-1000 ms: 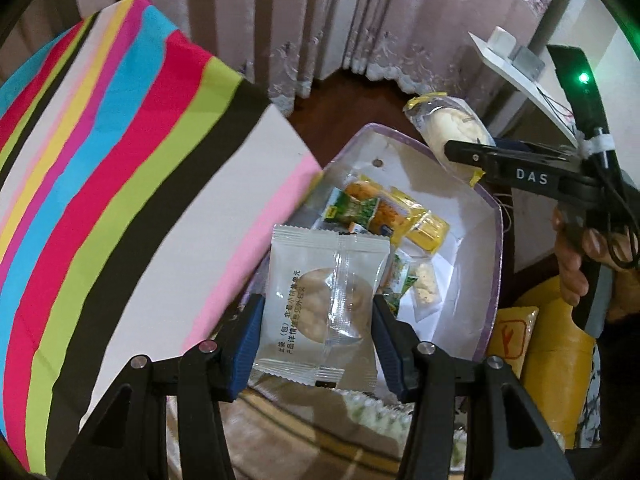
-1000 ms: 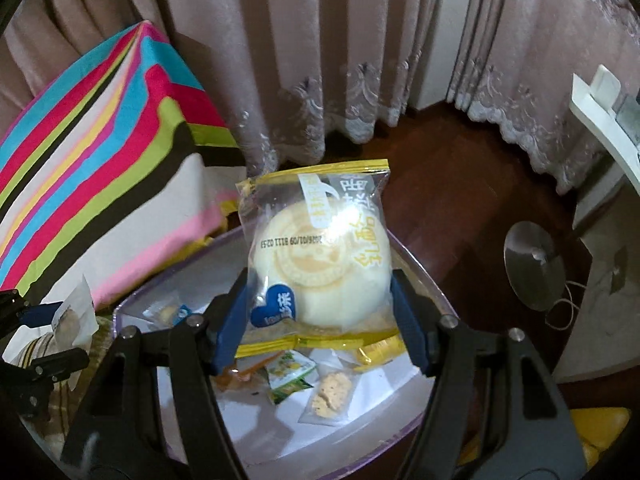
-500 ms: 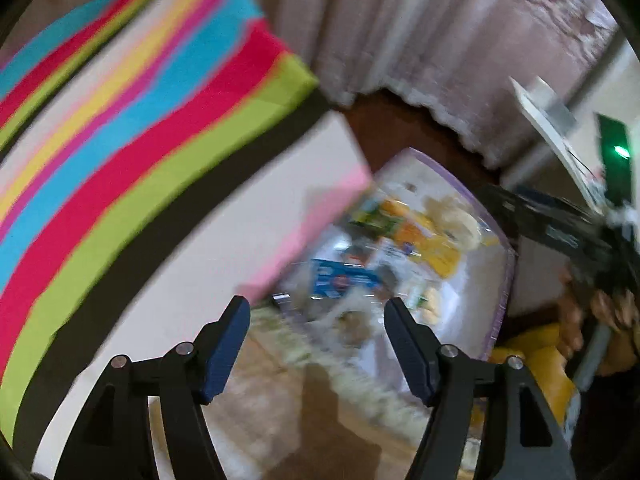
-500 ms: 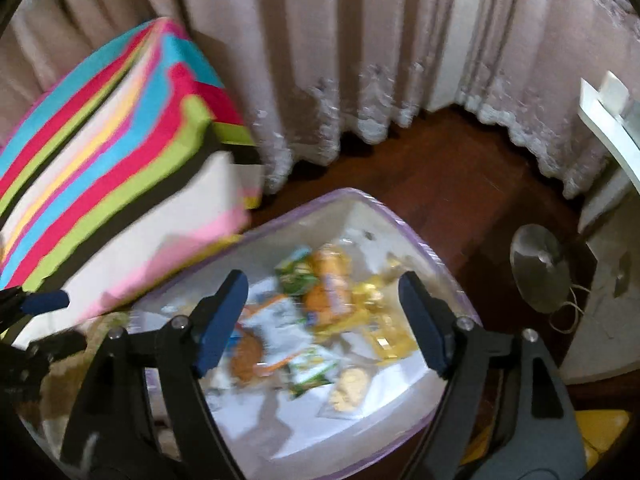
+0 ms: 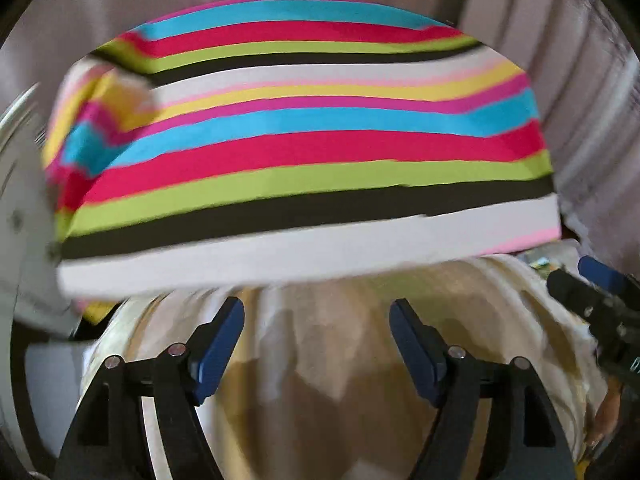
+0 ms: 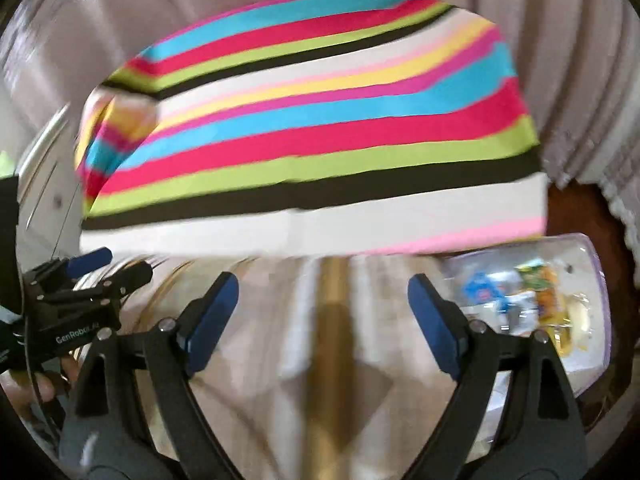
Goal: Organize snacks
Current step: 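Swing both open tools back over the now empty bed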
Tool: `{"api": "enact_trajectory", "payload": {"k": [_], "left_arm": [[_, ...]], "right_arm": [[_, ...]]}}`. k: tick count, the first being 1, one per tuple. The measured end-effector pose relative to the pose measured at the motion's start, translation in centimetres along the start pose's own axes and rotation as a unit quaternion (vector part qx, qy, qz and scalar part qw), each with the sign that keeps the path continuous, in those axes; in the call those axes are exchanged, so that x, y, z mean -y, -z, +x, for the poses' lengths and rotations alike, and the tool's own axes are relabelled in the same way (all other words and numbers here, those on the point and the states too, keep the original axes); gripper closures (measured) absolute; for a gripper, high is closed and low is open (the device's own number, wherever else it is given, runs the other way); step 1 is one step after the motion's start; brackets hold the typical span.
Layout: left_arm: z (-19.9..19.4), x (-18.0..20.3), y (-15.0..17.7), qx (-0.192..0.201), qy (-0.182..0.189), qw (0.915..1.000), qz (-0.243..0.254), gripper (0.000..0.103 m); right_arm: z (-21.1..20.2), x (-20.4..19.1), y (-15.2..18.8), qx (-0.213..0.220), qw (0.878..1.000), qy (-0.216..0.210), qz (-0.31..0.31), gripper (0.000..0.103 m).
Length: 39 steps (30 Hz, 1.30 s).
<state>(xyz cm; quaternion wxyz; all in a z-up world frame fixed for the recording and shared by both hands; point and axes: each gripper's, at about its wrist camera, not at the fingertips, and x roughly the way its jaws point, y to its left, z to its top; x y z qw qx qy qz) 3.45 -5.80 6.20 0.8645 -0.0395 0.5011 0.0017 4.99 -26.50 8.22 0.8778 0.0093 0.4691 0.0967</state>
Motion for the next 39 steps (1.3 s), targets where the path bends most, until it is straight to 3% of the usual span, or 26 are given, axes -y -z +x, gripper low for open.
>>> {"api": "enact_trajectory", "payload": {"k": [3, 5, 7, 8, 11, 13, 36, 37, 38, 39], "left_arm": [[-1.7, -2.1, 2.3, 0.028, -0.047, 0.9985, -0.006, 0.027], [-2.1, -2.6, 3.5, 0.049, -0.066, 0.9966, -0.005, 0.021], [-1.6, -3.1, 4.6, 0.056, -0.077, 0.9952, -0.023, 0.020], [-0.7, -3.0, 5.0, 0.053, -0.086, 0.9945, -0.026, 0.014], [1.2, -2.9, 5.4, 0.045, -0.105, 0.9928, -0.037, 0.002], [1.0, -3.0, 5.3, 0.047, -0.108, 0.9921, -0.043, 0.000], [1.3, -3.4, 5.0, 0.035, -0.085, 0.9947, -0.047, 0.000], [1.1, -3.2, 4.7, 0.034, -0.064, 0.9970, -0.028, 0.000], [0.8, -2.8, 4.2, 0.040, -0.010, 0.9991, -0.007, 0.000], [0.7, -2.5, 3.8, 0.044, 0.022, 0.9988, -0.002, 0.000]], "right_arm": [[0.2, -4.0, 1.2, -0.005, 0.999, -0.015, -0.043, 0.015], [0.0, -5.9, 1.9, 0.019, 0.997, 0.009, -0.073, 0.014], [0.5, -7.2, 2.9, 0.051, 0.994, 0.028, -0.090, 0.004], [1.2, -7.4, 3.3, 0.053, 0.994, 0.034, -0.091, 0.002], [5.2, -6.9, 4.1, 0.005, 0.996, 0.036, -0.082, 0.001], [5.2, -6.5, 4.1, 0.010, 0.997, 0.029, -0.071, 0.000], [5.2, -6.0, 3.7, 0.000, 0.997, 0.019, -0.070, 0.000], [5.3, -5.9, 3.7, -0.003, 0.997, 0.016, -0.071, 0.000], [5.3, -5.7, 3.6, -0.008, 0.997, 0.007, -0.071, 0.000], [5.2, -5.2, 3.3, -0.014, 0.997, -0.009, -0.070, 0.000]]}}
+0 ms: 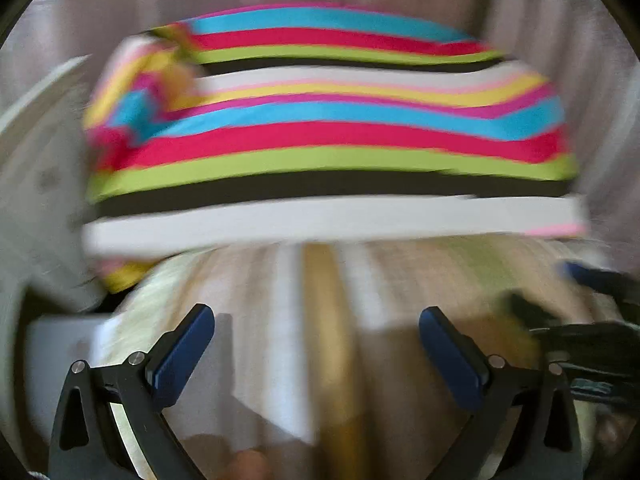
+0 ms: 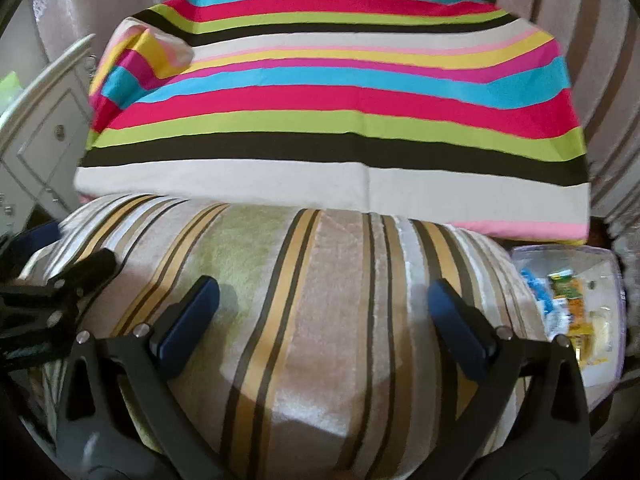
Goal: Organize snacks
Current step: 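Swing both open tools back over the now empty bed, then turn both tools toward the filled white bin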
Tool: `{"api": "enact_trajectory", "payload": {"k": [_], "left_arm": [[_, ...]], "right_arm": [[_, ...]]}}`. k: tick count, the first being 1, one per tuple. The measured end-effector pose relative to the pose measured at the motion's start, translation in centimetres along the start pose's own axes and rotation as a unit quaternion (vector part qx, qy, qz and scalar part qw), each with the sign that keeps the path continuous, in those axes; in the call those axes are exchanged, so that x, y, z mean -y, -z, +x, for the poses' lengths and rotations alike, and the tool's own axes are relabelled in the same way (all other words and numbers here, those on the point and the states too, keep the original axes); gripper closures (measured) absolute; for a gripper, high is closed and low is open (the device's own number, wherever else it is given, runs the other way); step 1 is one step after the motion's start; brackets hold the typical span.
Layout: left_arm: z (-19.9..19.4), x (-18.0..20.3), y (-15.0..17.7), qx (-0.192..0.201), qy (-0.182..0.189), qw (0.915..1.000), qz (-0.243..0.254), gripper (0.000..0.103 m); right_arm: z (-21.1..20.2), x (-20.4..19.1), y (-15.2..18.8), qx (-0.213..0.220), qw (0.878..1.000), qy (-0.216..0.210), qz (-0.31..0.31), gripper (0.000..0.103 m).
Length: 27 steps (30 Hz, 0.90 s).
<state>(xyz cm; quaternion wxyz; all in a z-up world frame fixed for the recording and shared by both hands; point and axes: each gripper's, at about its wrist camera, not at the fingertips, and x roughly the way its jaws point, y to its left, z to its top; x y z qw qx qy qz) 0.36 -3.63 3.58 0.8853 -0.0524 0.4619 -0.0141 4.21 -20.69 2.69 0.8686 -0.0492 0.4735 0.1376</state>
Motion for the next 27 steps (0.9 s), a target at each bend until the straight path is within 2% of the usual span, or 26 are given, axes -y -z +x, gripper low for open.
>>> {"api": "enact_trajectory", "payload": {"k": [1, 2, 4, 6, 9, 12, 14, 16, 18, 21, 27], "left_arm": [[-0.1, 1.0, -0.5, 0.003, 0.020, 0.9997, 0.013, 0.000], [-0.2, 2.3, -1.0, 0.007, 0.027, 0.9989, 0.037, 0.000], [-1.0, 6.7, -2.2, 0.034, 0.047, 0.9915, 0.116, 0.000], [-1.4, 10.9, -3.1, 0.047, 0.079, 0.9810, 0.171, 0.000], [-1.8, 17.3, -3.9, 0.060, 0.155, 0.9617, 0.218, 0.000], [-0.5, 23.5, -4.3, 0.014, 0.230, 0.9418, 0.245, 0.000], [0.3, 26.2, -3.9, 0.003, 0.230, 0.9373, 0.262, 0.000], [1.6, 28.6, -3.4, -0.016, 0.206, 0.9385, 0.277, 0.000], [3.3, 30.0, -3.1, -0.047, 0.189, 0.9417, 0.274, 0.000], [4.5, 30.4, -2.5, -0.068, 0.170, 0.9442, 0.274, 0.000], [4.1, 30.8, -2.0, -0.068, 0.176, 0.9407, 0.282, 0.000]], "right_arm": [[-0.7, 0.9, -0.1, -0.001, 1.000, -0.016, 0.008, 0.000], [-1.4, 1.6, 0.1, 0.004, 1.000, -0.003, 0.017, 0.001], [-3.8, 3.8, 0.6, 0.028, 0.998, 0.054, 0.031, 0.001], [-6.2, 7.1, 1.4, 0.046, 0.992, 0.094, 0.068, 0.001], [-9.1, 13.3, 3.5, 0.046, 0.972, 0.178, 0.149, 0.001], [-10.6, 18.2, 5.9, 0.041, 0.945, 0.241, 0.218, 0.001], [-11.2, 20.8, 7.4, 0.033, 0.928, 0.271, 0.254, 0.001], [-11.4, 22.7, 8.8, 0.026, 0.912, 0.302, 0.275, 0.001], [-11.4, 23.9, 9.8, 0.020, 0.904, 0.311, 0.294, 0.001], [-11.3, 25.0, 10.8, 0.013, 0.899, 0.314, 0.306, 0.001], [-11.0, 25.6, 11.4, 0.005, 0.896, 0.316, 0.311, 0.001]]}}
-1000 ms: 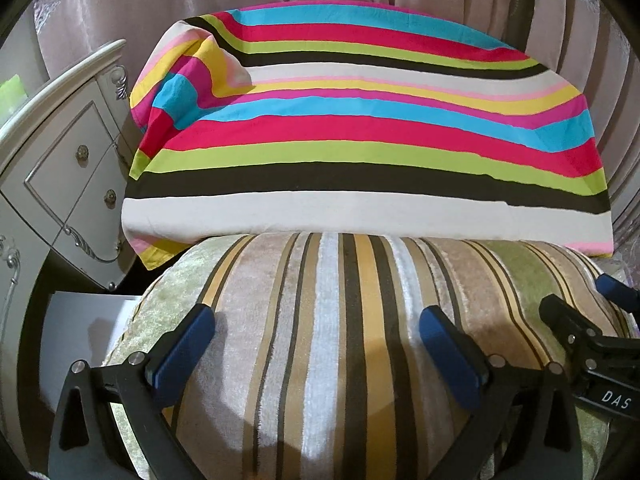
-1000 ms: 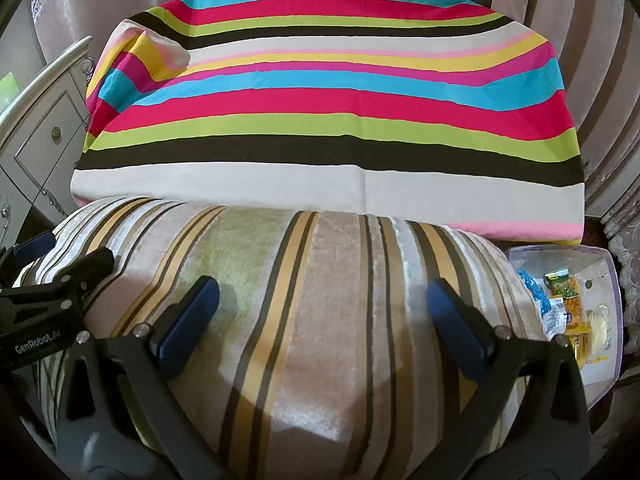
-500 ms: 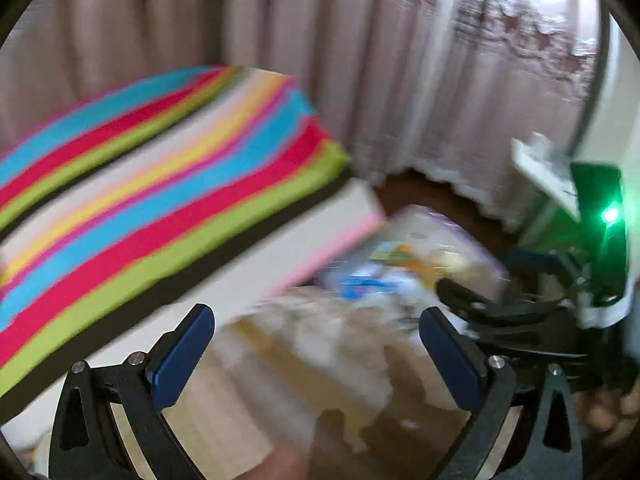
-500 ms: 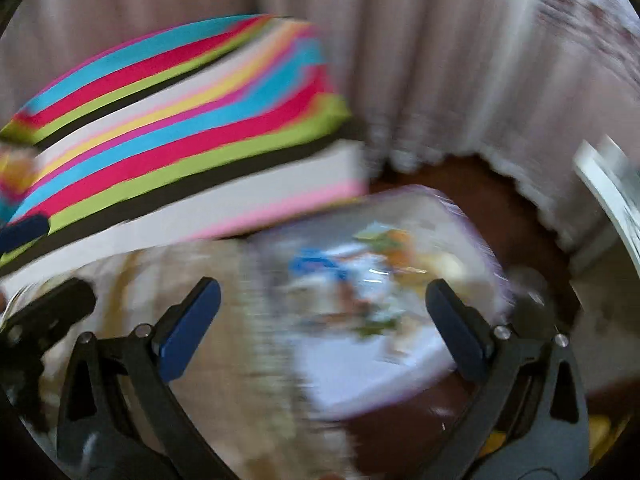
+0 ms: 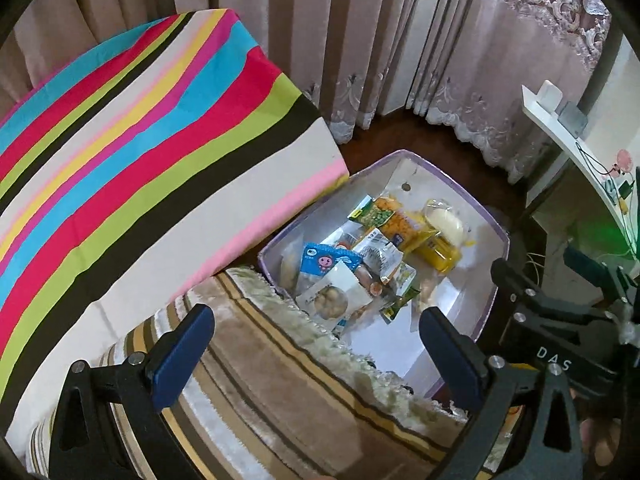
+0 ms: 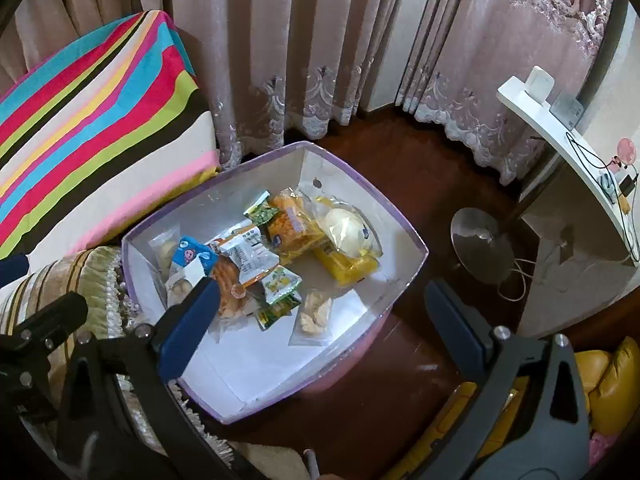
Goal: Organize snacks
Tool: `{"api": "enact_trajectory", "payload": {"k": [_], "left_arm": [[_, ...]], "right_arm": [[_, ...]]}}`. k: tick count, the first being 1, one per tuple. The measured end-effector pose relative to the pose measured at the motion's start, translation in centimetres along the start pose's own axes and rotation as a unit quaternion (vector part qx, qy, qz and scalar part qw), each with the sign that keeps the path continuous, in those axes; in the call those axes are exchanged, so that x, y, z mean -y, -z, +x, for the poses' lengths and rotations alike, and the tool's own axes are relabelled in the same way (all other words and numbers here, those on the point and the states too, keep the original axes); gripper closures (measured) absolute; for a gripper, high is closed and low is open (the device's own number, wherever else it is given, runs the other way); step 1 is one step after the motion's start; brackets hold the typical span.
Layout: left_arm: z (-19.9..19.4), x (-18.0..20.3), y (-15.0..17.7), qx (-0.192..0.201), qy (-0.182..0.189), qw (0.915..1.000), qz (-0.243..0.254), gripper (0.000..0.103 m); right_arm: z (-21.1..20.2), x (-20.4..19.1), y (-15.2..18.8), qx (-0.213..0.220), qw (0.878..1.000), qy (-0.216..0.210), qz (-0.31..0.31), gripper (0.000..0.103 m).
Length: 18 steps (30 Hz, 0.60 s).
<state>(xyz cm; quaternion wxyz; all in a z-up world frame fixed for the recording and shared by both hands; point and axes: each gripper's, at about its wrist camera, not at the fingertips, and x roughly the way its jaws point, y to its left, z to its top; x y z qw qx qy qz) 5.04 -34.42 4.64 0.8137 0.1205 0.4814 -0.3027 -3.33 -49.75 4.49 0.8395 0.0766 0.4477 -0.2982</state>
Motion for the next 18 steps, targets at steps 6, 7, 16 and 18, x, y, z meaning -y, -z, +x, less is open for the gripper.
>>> {"api": "enact_trajectory", "payload": {"k": [6, 7, 16, 18], "left_arm": [[0.12, -0.09, 0.09, -0.005, 0.002, 1.0000, -0.004, 0.000], [0.14, -0.11, 0.09, -0.005, 0.002, 1.0000, -0.004, 0.000], [0.16, -0.12, 0.10, -0.005, 0.003, 1.0000, -0.005, 0.000], [0.17, -0.11, 0.11, -0.004, 0.002, 1.0000, -0.004, 0.000]], "right_arm": [[-0.16, 0.06, 0.05, 0.002, 1.000, 0.005, 0.003, 0.001], [-0.19, 0.08, 0.07, 0.001, 1.000, 0.004, 0.003, 0.001], [-0.15, 0.23, -0.03, 0.003, 1.000, 0.006, 0.001, 0.001], [-0.09, 0.25, -0.14, 0.003, 1.000, 0.005, 0.000, 0.001]]}}
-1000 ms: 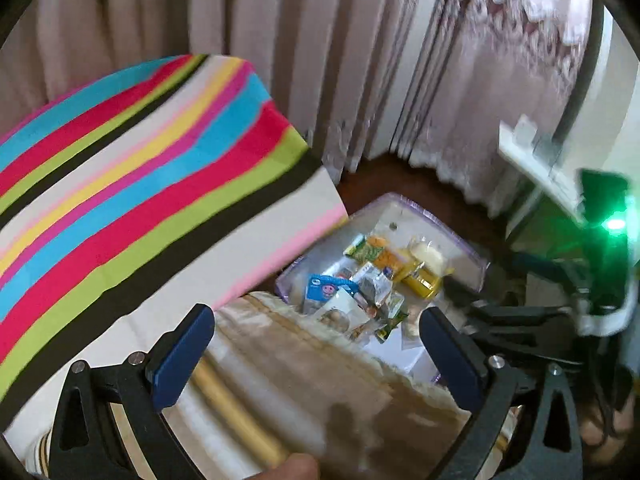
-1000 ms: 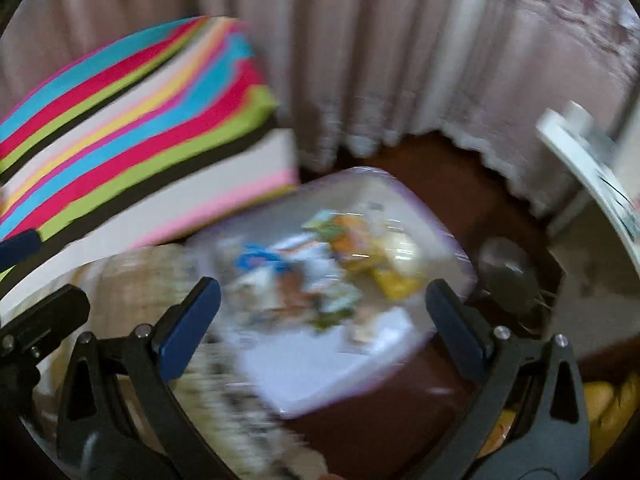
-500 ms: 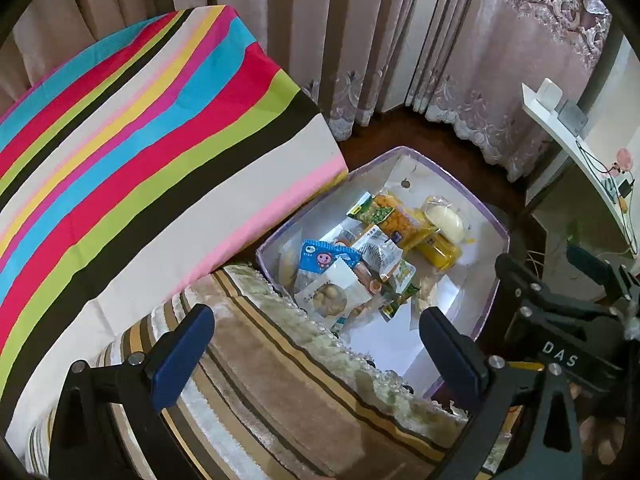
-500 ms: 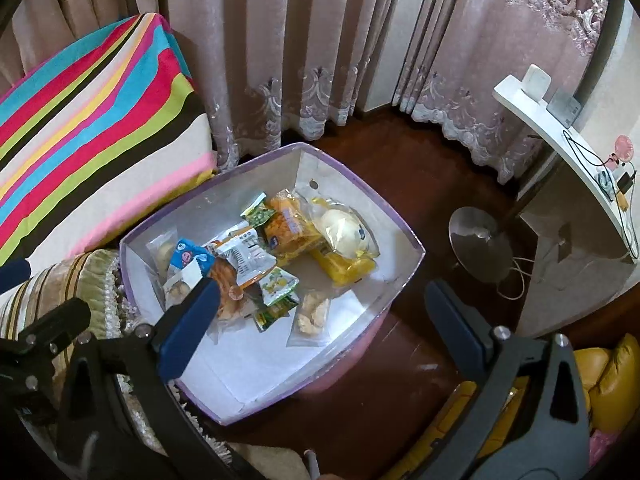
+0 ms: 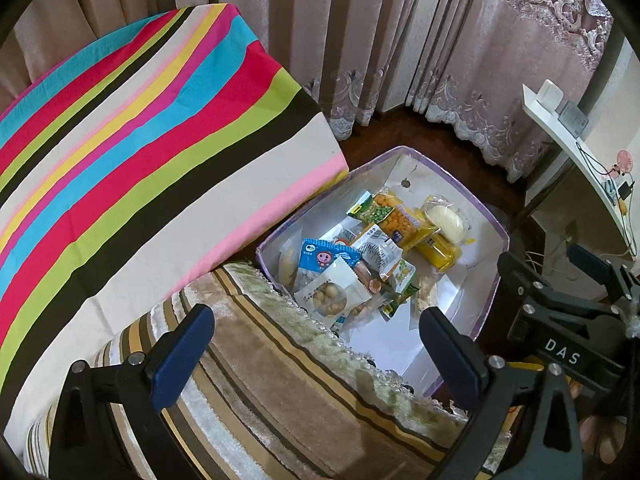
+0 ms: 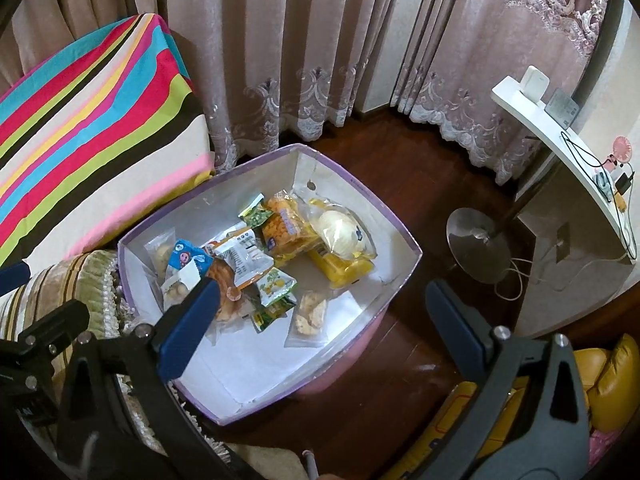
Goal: Organize snacks
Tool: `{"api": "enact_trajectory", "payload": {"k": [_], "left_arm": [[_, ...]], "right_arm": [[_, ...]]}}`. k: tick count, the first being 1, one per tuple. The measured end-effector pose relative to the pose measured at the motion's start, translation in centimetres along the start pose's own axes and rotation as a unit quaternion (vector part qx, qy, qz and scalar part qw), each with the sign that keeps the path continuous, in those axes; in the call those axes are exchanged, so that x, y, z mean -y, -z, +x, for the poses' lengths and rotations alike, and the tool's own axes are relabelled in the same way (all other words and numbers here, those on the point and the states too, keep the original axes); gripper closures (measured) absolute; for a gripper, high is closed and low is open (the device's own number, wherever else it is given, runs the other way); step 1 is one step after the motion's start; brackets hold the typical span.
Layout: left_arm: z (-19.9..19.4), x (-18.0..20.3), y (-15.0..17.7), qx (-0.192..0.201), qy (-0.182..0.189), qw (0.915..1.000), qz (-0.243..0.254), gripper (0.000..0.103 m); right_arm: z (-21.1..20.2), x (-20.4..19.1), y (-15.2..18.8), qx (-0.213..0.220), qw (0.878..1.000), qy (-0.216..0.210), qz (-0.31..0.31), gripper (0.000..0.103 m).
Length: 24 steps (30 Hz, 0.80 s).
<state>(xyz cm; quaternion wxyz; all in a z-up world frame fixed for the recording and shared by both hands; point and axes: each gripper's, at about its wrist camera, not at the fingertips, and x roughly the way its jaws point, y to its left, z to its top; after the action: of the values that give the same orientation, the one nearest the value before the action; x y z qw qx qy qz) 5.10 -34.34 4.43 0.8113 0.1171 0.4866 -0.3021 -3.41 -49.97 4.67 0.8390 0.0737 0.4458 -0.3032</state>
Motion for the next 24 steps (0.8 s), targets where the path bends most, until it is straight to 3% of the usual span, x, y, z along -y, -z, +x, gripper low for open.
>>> {"api": "enact_trajectory", "payload": {"k": [24], "left_arm": [[0.07, 0.11, 0.01, -0.001, -0.001, 1.0000, -0.001, 0.000]], "right_arm": [[-0.18, 0.13, 0.01, 0.002, 1.000, 0.004, 0.003, 0.001]]}}
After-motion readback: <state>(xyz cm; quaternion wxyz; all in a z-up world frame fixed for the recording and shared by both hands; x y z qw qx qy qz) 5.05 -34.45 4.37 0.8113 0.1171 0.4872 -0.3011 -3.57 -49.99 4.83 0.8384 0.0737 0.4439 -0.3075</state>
